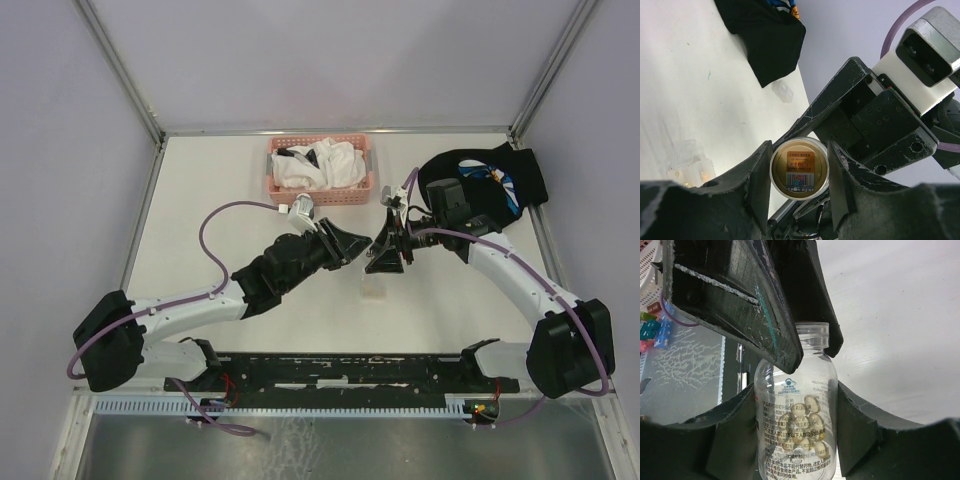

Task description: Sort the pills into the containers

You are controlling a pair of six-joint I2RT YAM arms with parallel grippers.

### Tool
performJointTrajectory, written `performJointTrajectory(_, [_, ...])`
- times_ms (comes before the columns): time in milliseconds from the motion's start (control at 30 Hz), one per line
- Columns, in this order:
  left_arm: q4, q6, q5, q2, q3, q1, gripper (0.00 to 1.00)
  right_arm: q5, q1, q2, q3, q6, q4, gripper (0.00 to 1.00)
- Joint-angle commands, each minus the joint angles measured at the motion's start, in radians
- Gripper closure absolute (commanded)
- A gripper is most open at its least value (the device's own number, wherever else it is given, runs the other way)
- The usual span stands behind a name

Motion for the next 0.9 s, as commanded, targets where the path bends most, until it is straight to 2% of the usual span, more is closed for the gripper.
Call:
performJointTrajectory(0, [0.029, -0.008, 0.005, -0.009, 0.028, -0.005, 0.88, -0.013, 0.003, -0.023, 0.045, -0.003, 0.02, 0.78])
performJointTrajectory(100, [0.029, -0.007, -0.004, -0.019, 0.02, -0.005, 0.97, -0.005, 0.003, -0.026, 0.042, 0.0, 0.024, 0.55])
performJointTrajectory(267, [0.01, 0.0, -0.024, -0.036, 0.015, -0.004, 0.97, 0.02, 0.003, -0.037, 0.032, 0.003, 0.03, 0.16])
performJointTrajectory(300, [0.003, 0.002, -0.031, -0.039, 0.014, -0.003, 0.97, 0.025, 0.003, -0.038, 0.032, 0.002, 0.03, 0.02])
performJointTrajectory(533, [-0.107, 0.059, -0.124, -0.079, 0.005, -0.003, 0.97, 0.04, 0.003, -0.039, 0.05, -0.058, -0.03, 0.01])
performJointTrajectory(667, [-0.257, 0.136, -0.27, -0.12, 0.005, -0.002, 0.97, 0.068, 0.003, -0.051, 0.08, -0.143, -0.113, 0.01])
performJointTrajectory(867, [-0.544, 0.253, -0.521, -0.159, 0.029, 0.012, 0.97, 0.099, 0.002, -0.071, 0.083, -0.18, -0.137, 0.01])
